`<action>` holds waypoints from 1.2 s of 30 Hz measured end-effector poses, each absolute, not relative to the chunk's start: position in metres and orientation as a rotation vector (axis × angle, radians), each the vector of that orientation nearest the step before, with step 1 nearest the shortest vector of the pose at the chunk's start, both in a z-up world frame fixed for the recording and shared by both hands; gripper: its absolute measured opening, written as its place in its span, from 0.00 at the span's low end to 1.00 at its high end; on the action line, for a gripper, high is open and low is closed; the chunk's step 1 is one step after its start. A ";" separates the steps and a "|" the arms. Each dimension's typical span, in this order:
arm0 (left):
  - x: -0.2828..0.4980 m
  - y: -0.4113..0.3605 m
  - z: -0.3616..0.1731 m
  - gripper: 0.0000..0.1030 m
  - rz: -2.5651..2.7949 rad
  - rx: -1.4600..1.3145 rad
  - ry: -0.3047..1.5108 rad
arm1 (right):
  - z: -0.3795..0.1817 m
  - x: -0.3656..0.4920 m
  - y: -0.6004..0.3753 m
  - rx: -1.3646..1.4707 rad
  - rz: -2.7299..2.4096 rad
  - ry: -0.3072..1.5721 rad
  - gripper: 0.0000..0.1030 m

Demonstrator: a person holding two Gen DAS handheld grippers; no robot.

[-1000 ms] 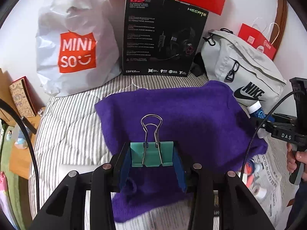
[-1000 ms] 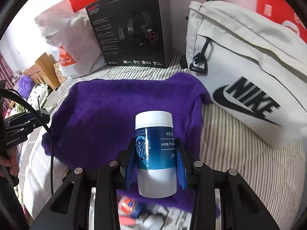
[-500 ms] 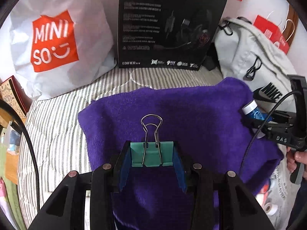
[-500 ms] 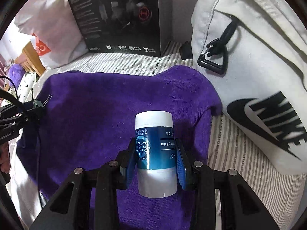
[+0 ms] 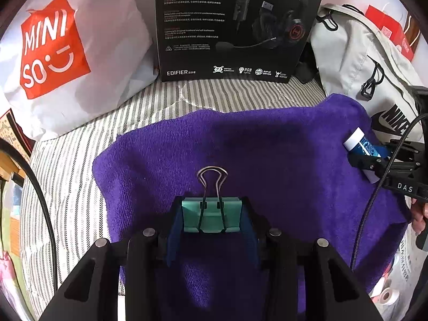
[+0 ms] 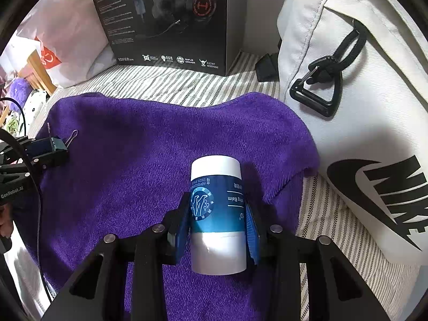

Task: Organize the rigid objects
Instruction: 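Carry the clip and jar onto the purple towel and open both tools, then grasp the black Horizon case with the left tool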

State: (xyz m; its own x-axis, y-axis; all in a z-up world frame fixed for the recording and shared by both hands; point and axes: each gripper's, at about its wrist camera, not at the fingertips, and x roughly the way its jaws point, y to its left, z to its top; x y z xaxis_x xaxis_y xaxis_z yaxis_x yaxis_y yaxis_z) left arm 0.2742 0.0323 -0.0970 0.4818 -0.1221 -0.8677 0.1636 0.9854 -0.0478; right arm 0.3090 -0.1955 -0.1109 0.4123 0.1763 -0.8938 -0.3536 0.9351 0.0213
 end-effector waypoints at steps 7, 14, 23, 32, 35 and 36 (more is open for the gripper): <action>0.270 0.019 -0.101 0.57 -0.177 0.125 1.067 | -0.111 0.300 -0.190 -0.223 0.367 1.109 0.58; 0.249 0.021 -0.097 0.58 -0.158 0.124 1.080 | -0.088 0.270 -0.207 -0.162 0.343 1.073 0.58; 0.173 0.019 -0.054 0.58 -0.147 0.118 0.993 | -0.044 0.171 -0.236 -0.092 0.324 0.966 0.65; 0.088 0.004 -0.066 0.58 -0.181 0.013 1.000 | -0.053 0.083 -0.264 0.003 0.278 0.947 0.69; 0.076 -0.008 -0.076 0.58 -0.187 -0.005 1.014 | -0.057 0.058 -0.269 0.046 0.298 0.945 0.69; 0.075 -0.012 -0.079 0.58 -0.193 -0.012 1.018 | -0.059 0.053 -0.270 0.053 0.301 0.946 0.69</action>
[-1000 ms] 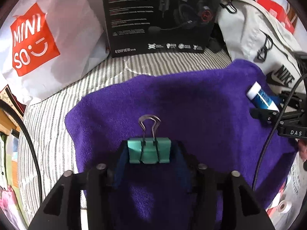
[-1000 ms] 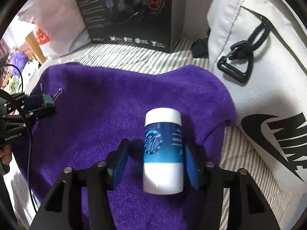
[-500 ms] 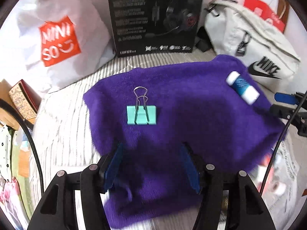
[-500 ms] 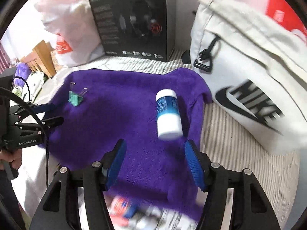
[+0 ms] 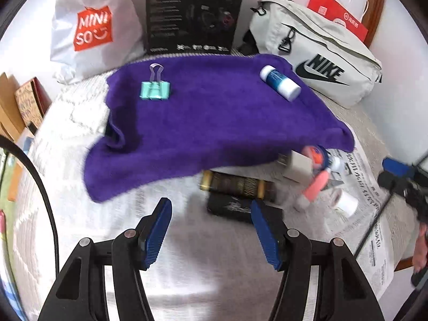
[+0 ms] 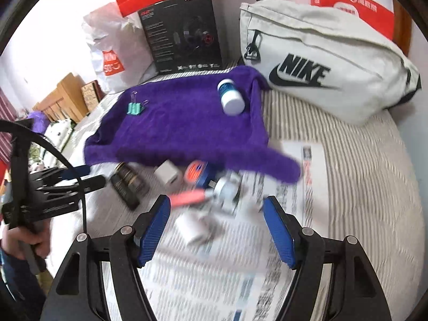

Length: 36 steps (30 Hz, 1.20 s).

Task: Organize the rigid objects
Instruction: 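Grasp the black Horizon case with the left tool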

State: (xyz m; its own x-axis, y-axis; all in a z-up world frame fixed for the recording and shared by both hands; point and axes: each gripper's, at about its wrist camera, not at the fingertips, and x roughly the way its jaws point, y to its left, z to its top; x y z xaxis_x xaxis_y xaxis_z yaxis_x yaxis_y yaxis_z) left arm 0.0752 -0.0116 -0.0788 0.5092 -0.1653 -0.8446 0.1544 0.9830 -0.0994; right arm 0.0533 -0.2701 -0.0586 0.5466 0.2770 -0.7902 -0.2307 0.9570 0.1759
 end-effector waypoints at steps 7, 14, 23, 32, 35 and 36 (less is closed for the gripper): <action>0.091 -0.024 -0.099 0.58 -0.110 -0.018 1.064 | -0.065 0.027 -0.276 0.077 0.321 0.964 0.69; 0.094 -0.038 -0.100 0.63 -0.094 -0.025 1.078 | -0.074 0.025 -0.277 0.098 0.334 0.979 0.69; 0.094 -0.049 -0.104 0.67 -0.097 -0.003 1.106 | -0.088 0.025 -0.268 0.071 0.353 1.019 0.69; 0.064 -0.022 -0.100 0.71 -0.100 0.075 1.099 | -0.086 0.027 -0.270 0.085 0.353 1.014 0.70; 0.063 -0.018 -0.099 0.71 -0.082 0.089 1.091 | -0.087 0.028 -0.270 0.084 0.349 1.017 0.70; 0.064 -0.018 -0.100 0.70 -0.083 0.092 1.091 | -0.088 0.029 -0.269 0.085 0.349 1.020 0.70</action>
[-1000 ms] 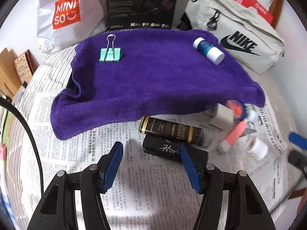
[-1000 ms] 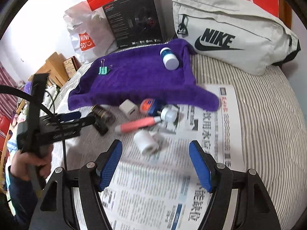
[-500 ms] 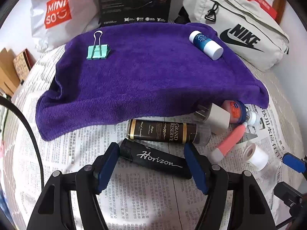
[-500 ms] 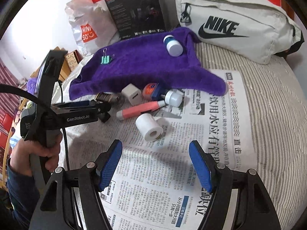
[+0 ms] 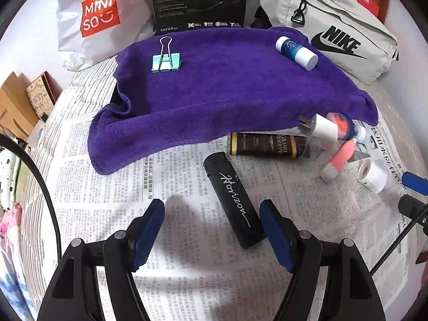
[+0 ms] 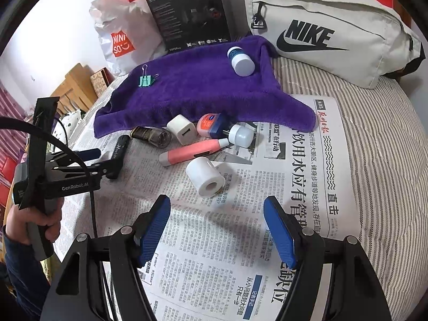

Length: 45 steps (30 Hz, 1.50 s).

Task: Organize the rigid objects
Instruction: 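Grasp the black Horizon case with the left tool, then grasp the white tape roll with the right tool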

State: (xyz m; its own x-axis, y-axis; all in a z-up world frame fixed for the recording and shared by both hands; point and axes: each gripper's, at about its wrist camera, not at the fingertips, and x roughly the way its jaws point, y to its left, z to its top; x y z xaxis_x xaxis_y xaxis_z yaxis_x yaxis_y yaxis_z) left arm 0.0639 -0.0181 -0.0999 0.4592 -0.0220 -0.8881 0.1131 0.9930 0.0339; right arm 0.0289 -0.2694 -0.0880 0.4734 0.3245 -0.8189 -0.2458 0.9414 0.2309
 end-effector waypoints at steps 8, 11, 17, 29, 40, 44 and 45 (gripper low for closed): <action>0.068 -0.017 -0.101 0.28 -0.141 0.106 1.058 | -0.098 0.032 -0.267 0.077 0.348 1.052 0.69; 0.066 -0.004 -0.100 0.27 -0.117 0.111 1.065 | -0.100 0.032 -0.266 0.077 0.347 1.056 0.69; 0.068 0.015 -0.101 0.27 -0.126 0.091 1.067 | -0.103 0.035 -0.264 0.069 0.353 1.061 0.70; 0.077 0.005 -0.103 0.21 -0.241 0.145 1.033 | -0.106 0.039 -0.257 0.030 0.340 1.074 0.70; 0.067 0.007 -0.107 0.21 -0.237 0.136 0.946 | -0.114 0.051 -0.248 -0.025 0.382 0.989 0.67; 0.061 0.007 -0.109 0.21 -0.233 0.135 0.909 | -0.119 0.054 -0.243 -0.055 0.389 0.930 0.57; 0.060 0.008 -0.109 0.21 -0.231 0.132 0.900 | -0.120 0.052 -0.240 -0.081 0.390 0.909 0.57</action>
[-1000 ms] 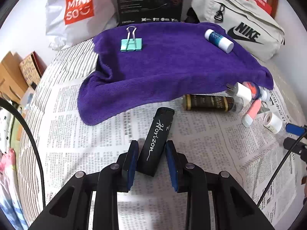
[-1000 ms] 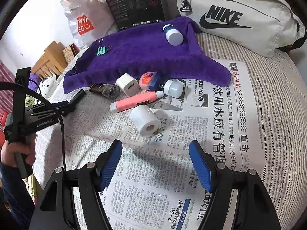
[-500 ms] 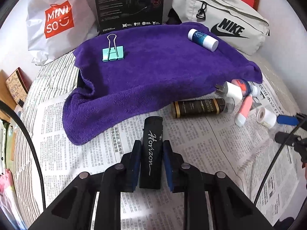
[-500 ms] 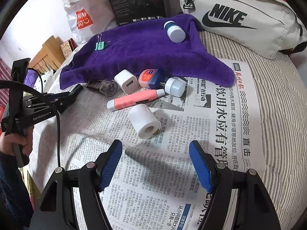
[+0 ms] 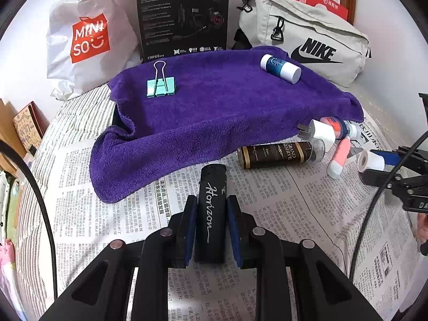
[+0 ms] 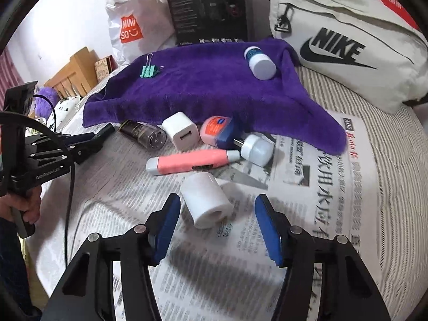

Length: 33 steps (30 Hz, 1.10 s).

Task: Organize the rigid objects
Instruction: 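Grasp the white tape roll with the right tool, then carry the tape roll onto the towel and release it while the left tool carries the case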

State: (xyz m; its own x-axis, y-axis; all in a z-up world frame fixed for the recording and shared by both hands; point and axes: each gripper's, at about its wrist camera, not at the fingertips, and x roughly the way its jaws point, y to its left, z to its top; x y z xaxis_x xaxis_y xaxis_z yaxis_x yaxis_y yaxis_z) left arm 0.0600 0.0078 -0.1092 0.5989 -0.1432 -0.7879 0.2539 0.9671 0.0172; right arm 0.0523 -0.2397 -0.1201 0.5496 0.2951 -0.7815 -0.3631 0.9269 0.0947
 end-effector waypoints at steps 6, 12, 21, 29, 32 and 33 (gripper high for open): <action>0.058 0.008 -0.108 0.21 -0.229 0.130 0.881 | -0.123 0.051 -0.234 -0.120 0.393 0.882 0.58; 0.057 0.008 -0.108 0.21 -0.226 0.128 0.880 | -0.121 0.054 -0.237 -0.113 0.382 0.880 0.37; 0.057 0.009 -0.107 0.21 -0.232 0.108 0.883 | -0.120 0.062 -0.223 -0.165 0.414 0.878 0.37; 0.057 0.009 -0.107 0.22 -0.236 0.094 0.884 | -0.120 0.065 -0.222 -0.157 0.415 0.878 0.36; 0.056 0.010 -0.106 0.21 -0.243 0.096 0.888 | -0.117 0.063 -0.224 -0.147 0.421 0.893 0.36; 0.055 0.011 -0.106 0.21 -0.240 0.100 0.895 | -0.116 0.061 -0.226 -0.143 0.418 0.897 0.36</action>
